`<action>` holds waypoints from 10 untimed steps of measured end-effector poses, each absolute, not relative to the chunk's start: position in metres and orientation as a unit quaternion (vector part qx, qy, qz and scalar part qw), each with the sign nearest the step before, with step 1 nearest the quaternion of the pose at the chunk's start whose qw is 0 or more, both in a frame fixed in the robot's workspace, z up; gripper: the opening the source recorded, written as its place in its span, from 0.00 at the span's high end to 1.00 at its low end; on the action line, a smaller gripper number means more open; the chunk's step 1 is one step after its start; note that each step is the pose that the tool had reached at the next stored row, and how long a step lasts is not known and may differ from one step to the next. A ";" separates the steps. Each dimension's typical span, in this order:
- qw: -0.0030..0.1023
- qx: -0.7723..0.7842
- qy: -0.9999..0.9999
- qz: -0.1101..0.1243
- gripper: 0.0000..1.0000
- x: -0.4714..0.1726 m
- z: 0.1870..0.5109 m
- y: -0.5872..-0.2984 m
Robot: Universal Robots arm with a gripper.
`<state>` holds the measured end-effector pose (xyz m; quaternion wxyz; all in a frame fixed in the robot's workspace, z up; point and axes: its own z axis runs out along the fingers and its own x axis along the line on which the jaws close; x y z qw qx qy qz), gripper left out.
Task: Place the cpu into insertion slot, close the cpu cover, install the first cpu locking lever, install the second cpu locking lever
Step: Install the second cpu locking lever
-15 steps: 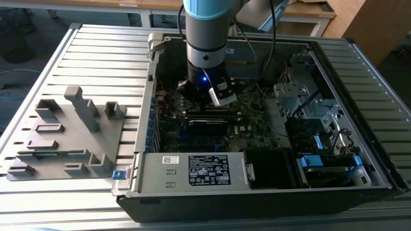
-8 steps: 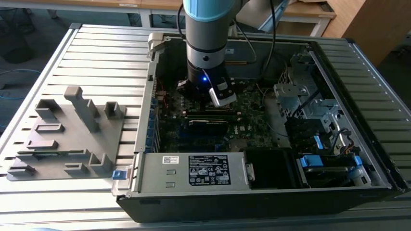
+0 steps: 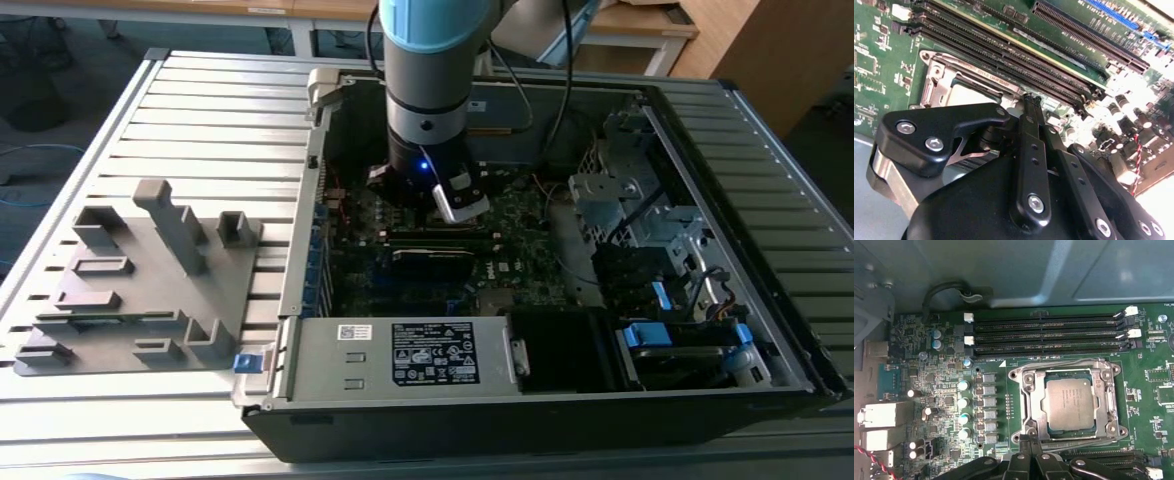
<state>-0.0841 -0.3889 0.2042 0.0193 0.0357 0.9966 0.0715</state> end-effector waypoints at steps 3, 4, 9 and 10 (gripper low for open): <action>0.019 0.036 0.997 0.073 0.89 -0.085 0.204 -0.389; 0.019 0.036 0.997 0.073 0.89 -0.085 0.204 -0.389; 0.019 0.036 0.997 0.073 0.89 -0.085 0.207 -0.389; 0.019 0.036 0.997 0.073 0.89 -0.085 0.208 -0.389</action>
